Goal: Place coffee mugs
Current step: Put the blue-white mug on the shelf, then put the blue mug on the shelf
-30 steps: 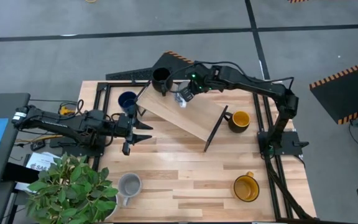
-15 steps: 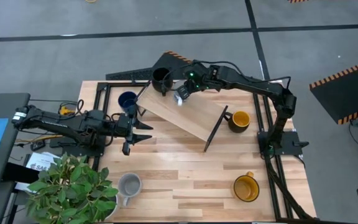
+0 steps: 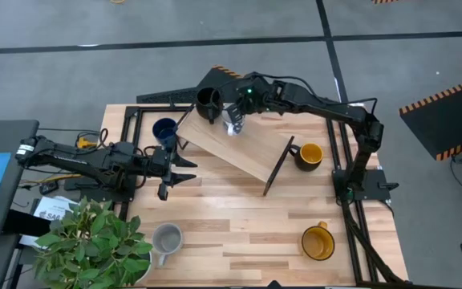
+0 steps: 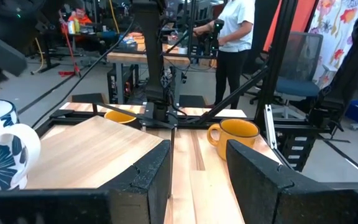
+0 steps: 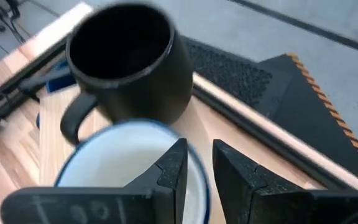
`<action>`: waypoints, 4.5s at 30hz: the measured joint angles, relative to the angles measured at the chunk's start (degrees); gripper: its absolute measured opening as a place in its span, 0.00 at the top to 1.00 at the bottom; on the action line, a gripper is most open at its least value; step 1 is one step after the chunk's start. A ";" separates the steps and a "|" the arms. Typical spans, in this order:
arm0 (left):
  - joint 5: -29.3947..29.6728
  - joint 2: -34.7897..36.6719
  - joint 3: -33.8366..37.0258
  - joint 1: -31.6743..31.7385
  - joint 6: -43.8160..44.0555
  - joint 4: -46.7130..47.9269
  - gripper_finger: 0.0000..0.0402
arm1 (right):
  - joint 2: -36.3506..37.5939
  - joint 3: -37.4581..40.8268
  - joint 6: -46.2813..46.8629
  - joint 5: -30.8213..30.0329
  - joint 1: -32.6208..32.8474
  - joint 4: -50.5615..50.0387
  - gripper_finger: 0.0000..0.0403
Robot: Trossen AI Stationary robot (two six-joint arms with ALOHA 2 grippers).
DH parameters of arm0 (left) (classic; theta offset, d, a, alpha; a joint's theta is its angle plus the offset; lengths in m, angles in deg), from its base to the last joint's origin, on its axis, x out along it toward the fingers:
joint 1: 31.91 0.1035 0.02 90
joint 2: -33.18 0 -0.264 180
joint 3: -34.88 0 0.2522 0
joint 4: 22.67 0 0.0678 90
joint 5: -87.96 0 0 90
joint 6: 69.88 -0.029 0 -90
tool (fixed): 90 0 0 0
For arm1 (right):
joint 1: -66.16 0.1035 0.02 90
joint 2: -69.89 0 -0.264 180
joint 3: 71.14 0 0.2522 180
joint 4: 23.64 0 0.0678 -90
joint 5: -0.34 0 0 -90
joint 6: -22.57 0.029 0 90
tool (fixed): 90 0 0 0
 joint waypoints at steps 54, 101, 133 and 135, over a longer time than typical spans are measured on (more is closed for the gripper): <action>28.85 -16.02 -35.59 16.77 11.54 70.39 0.65 | 48.95 53.16 -6.73 -19.44 20.45 20.19 0.74; 25.46 -34.82 -18.14 34.84 -28.42 74.19 0.65 | 44.29 53.11 -5.52 -19.32 20.39 22.06 0.74; 19.85 -37.29 -18.08 37.31 -29.30 78.35 0.99 | 44.29 53.11 -5.32 -19.32 20.39 22.32 0.74; 20.04 -36.74 -18.29 36.87 -27.57 81.05 0.99 | 44.29 53.11 -5.31 -19.32 20.39 22.30 0.74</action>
